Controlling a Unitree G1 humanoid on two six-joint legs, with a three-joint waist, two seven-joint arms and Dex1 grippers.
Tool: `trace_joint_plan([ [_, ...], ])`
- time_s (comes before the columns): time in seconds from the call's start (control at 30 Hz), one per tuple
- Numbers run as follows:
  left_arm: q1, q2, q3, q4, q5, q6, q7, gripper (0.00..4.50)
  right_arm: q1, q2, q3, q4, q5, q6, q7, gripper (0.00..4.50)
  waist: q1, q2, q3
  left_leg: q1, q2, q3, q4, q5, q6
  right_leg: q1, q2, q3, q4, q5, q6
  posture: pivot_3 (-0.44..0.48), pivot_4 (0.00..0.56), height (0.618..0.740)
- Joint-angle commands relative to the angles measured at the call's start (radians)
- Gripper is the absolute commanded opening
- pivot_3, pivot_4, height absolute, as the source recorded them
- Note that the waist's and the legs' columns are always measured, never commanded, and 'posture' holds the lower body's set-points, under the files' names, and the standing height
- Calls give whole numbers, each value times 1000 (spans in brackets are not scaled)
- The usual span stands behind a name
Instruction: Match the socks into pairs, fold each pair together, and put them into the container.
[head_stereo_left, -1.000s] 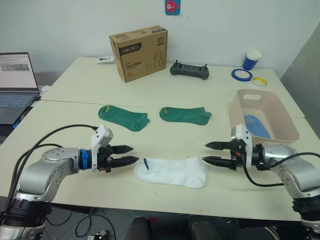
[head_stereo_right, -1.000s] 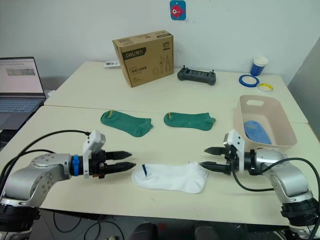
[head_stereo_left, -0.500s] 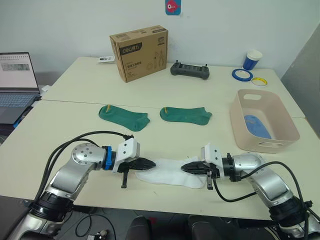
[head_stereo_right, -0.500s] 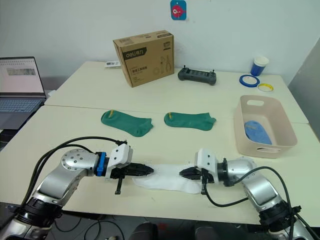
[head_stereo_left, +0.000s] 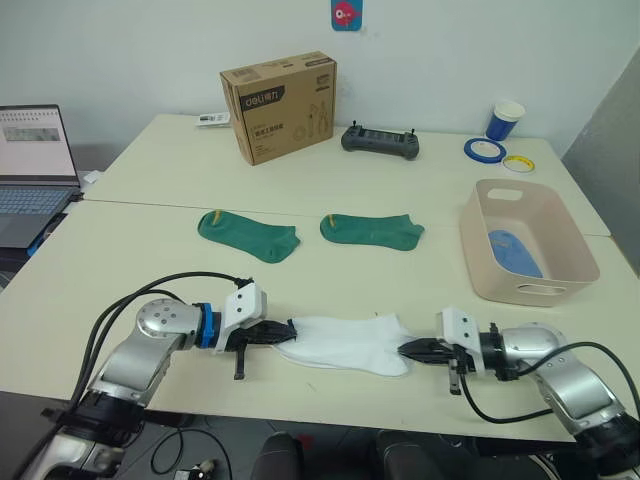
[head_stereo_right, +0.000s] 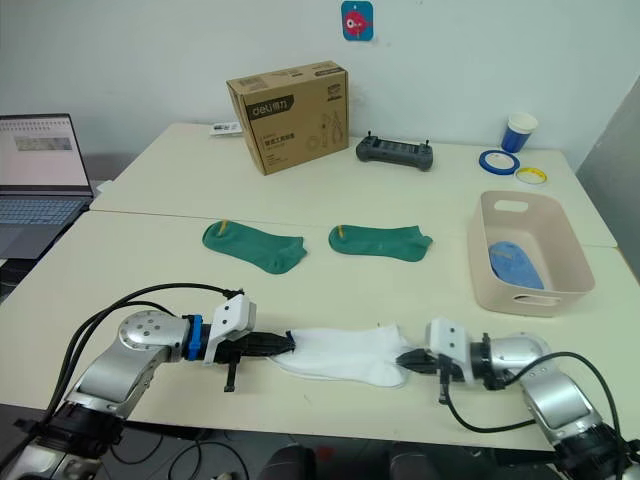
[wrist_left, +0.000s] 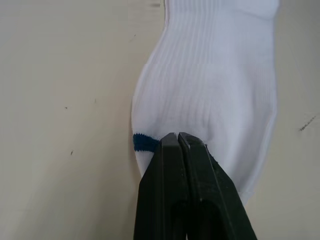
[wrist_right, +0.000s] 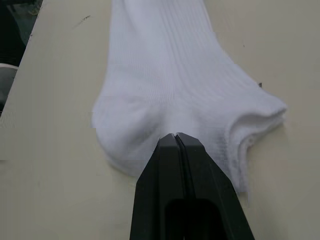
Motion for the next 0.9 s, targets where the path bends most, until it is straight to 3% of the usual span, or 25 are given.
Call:
trace_joint_plan([
  [0.03,4,0,40,-83,-48,8,-2,16,-5,7,-37,-94,73,37,13,0,0,0,0,0,0,0,0,0,0,0,0,0,0,0,0,0,150,740],
  [0.37,55,57,-13,-55,51,-51,-41,16,-27,52,73,-61,-9,13,12,0,0,0,0,0,0,0,0,0,0,-1,0,0,0,-1,-1,0,150,740],
  [0.53,49,42,-23,-15,88,-74,-14,16,6,-5,81,-32,-53,-20,42,0,2,0,0,0,0,0,0,0,0,0,0,0,0,-2,-3,0,150,740],
  [0.67,38,6,2,-41,24,-27,-10,16,2,-1,30,-60,9,20,32,0,2,0,0,1,0,0,1,0,0,0,0,0,0,-2,-3,0,150,740],
  [0.87,50,30,52,-67,-1,-28,-7,16,12,-22,-151,-233,286,364,-43,0,1,0,0,0,0,-1,0,0,0,0,0,0,1,0,0,0,150,740],
  [0.9,54,22,67,-78,-15,-18,4,0,14,-25,-174,-247,311,404,-63,288,1,0,0,0,0,-1,0,0,0,0,0,-1,0,0,0,0,150,740],
])
